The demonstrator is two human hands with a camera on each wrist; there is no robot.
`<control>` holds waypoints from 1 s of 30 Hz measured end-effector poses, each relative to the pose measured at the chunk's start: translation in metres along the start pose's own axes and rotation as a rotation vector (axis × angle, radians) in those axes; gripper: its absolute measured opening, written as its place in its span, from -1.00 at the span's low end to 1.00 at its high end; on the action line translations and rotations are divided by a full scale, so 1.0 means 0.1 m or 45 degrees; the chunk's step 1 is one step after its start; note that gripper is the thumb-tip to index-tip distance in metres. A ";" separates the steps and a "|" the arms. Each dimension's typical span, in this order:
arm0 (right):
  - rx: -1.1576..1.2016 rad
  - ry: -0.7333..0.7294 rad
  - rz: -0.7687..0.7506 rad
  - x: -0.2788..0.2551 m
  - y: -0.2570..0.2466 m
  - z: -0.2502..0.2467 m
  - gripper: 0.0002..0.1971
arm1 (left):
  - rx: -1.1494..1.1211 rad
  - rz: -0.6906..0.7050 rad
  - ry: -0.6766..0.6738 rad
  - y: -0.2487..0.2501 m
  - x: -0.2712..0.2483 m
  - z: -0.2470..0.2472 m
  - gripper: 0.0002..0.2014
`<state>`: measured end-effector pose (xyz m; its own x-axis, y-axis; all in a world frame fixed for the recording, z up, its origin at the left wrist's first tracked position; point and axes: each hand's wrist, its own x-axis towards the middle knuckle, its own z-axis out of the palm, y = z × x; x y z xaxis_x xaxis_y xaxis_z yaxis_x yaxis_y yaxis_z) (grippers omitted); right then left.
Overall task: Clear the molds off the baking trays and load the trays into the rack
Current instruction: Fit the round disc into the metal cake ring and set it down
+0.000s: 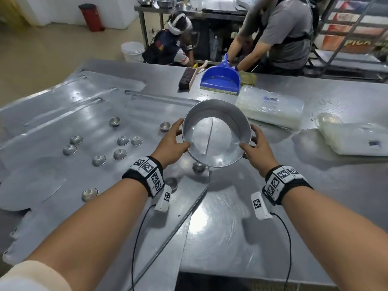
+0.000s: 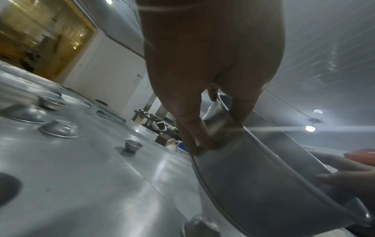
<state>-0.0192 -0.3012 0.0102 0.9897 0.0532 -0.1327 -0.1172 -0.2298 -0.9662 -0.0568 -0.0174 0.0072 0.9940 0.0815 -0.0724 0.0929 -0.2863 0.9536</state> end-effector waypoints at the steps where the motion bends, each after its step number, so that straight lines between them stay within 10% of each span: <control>1: 0.022 0.023 0.011 -0.04 0.03 -0.09 -0.34 | 0.027 0.005 -0.022 0.03 0.01 0.09 -0.23; 20: -0.144 0.069 0.386 -0.60 0.82 -1.06 -0.40 | 0.364 -0.217 -0.259 -0.05 -0.45 1.49 -0.28; 25: -0.422 0.141 0.297 -0.32 1.11 -1.08 -0.24 | 0.196 -0.204 -0.160 -0.07 -0.57 1.52 -0.13; 30: -0.843 0.228 0.052 -0.47 0.48 -0.88 -0.52 | 0.274 -0.162 -0.037 0.04 -0.66 1.34 -0.29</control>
<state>-0.0637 -0.3998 -0.0103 0.9906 -0.1163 -0.0722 -0.1360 -0.7769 -0.6147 -0.1140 -0.1518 -0.0231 0.9746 0.1029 -0.1991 0.2240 -0.4726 0.8523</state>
